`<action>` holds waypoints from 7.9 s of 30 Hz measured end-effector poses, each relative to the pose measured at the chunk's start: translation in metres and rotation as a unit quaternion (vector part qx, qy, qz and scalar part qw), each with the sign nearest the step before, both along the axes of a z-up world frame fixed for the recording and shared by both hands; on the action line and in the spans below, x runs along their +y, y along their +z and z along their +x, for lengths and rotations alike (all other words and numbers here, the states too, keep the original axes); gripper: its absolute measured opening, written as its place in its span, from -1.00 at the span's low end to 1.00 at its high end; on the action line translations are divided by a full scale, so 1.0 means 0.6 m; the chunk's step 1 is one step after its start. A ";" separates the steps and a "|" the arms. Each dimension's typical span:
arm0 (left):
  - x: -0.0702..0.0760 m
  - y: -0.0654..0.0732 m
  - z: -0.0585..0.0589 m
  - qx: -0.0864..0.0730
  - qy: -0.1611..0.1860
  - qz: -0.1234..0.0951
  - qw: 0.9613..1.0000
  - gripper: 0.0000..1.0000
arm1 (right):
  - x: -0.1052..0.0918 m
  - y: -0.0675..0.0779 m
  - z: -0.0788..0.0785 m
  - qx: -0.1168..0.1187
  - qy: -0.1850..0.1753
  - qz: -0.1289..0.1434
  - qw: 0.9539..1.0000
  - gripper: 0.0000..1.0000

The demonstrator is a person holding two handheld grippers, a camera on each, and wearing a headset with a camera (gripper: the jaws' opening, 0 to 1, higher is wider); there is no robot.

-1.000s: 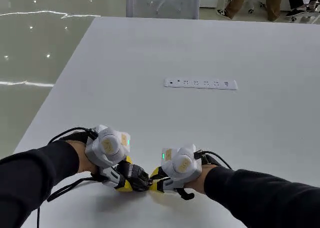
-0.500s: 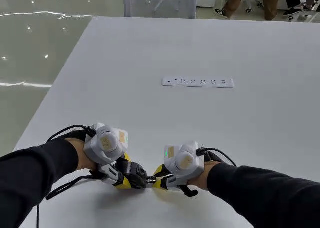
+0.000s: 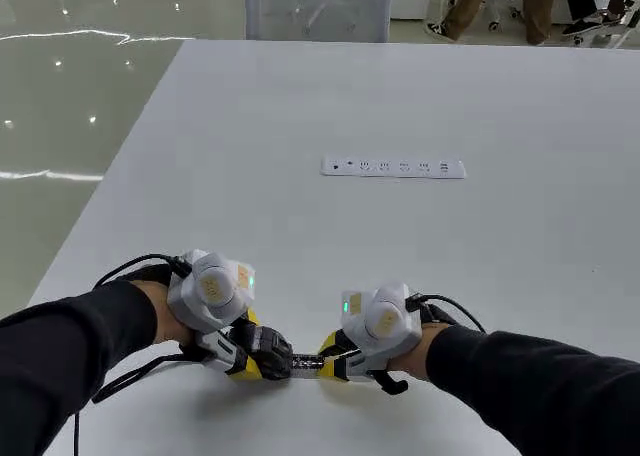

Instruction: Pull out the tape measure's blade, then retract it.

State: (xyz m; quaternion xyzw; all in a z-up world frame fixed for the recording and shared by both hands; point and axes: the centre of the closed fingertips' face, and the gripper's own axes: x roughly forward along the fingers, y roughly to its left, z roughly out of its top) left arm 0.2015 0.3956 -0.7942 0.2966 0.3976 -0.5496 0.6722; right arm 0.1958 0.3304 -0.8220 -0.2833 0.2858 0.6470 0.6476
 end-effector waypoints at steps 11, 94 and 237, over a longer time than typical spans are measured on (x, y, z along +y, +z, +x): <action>-0.001 0.000 0.000 -0.004 0.000 0.001 1.000 -0.34 | -0.028 0.001 -0.002 -0.001 -0.004 0.000 1.000 -0.81; -0.002 -0.001 0.002 -0.005 0.011 0.000 1.000 -0.34 | -0.277 -0.001 0.006 0.010 -0.068 -0.057 0.996 -0.82; 0.169 0.099 -0.072 -0.122 0.379 -0.242 0.885 1.00 | -0.546 0.124 -0.125 -0.073 -0.420 0.057 0.903 1.00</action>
